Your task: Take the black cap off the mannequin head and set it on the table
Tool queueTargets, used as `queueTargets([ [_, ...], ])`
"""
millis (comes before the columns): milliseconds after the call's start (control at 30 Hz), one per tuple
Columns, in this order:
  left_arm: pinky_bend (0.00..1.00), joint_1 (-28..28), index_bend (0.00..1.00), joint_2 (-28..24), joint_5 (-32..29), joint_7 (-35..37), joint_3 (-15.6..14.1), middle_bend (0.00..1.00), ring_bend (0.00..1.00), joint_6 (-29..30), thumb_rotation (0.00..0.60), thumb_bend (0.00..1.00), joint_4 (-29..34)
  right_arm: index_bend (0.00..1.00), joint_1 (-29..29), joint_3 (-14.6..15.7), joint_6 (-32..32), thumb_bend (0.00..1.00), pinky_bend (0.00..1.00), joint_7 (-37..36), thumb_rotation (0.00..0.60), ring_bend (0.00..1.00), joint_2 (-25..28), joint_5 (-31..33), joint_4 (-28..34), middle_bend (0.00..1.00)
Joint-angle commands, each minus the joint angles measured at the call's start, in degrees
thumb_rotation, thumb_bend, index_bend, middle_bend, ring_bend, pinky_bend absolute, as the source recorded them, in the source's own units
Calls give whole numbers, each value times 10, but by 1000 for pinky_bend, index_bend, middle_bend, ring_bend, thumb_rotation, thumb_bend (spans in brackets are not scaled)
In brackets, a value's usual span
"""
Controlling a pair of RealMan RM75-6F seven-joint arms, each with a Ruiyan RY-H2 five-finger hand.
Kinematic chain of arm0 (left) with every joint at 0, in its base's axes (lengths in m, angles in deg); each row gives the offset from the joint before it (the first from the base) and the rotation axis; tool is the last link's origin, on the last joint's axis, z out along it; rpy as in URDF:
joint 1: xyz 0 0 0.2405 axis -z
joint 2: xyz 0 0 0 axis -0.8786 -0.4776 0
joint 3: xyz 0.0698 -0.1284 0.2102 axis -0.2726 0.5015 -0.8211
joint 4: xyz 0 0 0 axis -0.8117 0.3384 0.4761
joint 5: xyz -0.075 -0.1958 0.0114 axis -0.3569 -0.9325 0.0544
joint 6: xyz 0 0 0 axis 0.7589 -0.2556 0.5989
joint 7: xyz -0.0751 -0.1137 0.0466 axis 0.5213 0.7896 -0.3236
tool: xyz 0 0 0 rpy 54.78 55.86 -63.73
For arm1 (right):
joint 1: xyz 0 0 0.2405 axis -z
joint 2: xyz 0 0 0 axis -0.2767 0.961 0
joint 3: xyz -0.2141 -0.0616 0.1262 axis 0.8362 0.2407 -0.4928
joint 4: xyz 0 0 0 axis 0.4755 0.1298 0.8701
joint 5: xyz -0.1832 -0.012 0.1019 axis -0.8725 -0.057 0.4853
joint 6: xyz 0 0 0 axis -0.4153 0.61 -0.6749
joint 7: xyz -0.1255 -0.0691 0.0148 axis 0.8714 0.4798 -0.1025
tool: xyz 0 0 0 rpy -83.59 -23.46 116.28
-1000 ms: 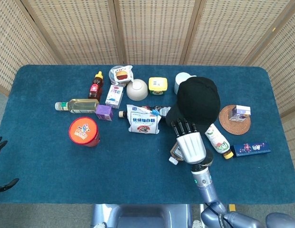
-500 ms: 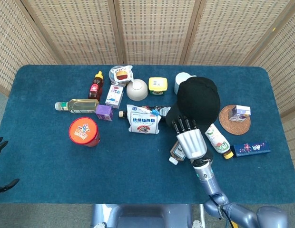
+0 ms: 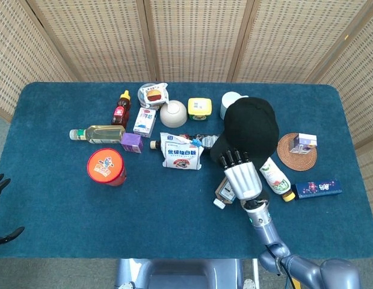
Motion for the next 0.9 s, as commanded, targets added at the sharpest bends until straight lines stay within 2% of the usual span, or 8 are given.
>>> queueTargets([
  [33,0,0,0,0,1,-1,0,0,0,0,600,122,0,542,-6,6,17,647,707,-25,600,502,0,-7,-16,515],
  [333,0,0,0,0,1,-1,-1,0,0,0,600,121,1,694,-42,5,70,694,844,-109,600,654,-2,-23,-90,664],
  [633,0,0,0,1,6,1,-4,0,0,0,600,121,0,730,-76,-2,82,699,874,-116,600,690,27,-21,-100,695],
  [900,0,1,0,0,7,3,-5,0,0,-2,600,121,0,742,-116,-16,53,699,886,-95,600,700,57,-7,-111,707],
])
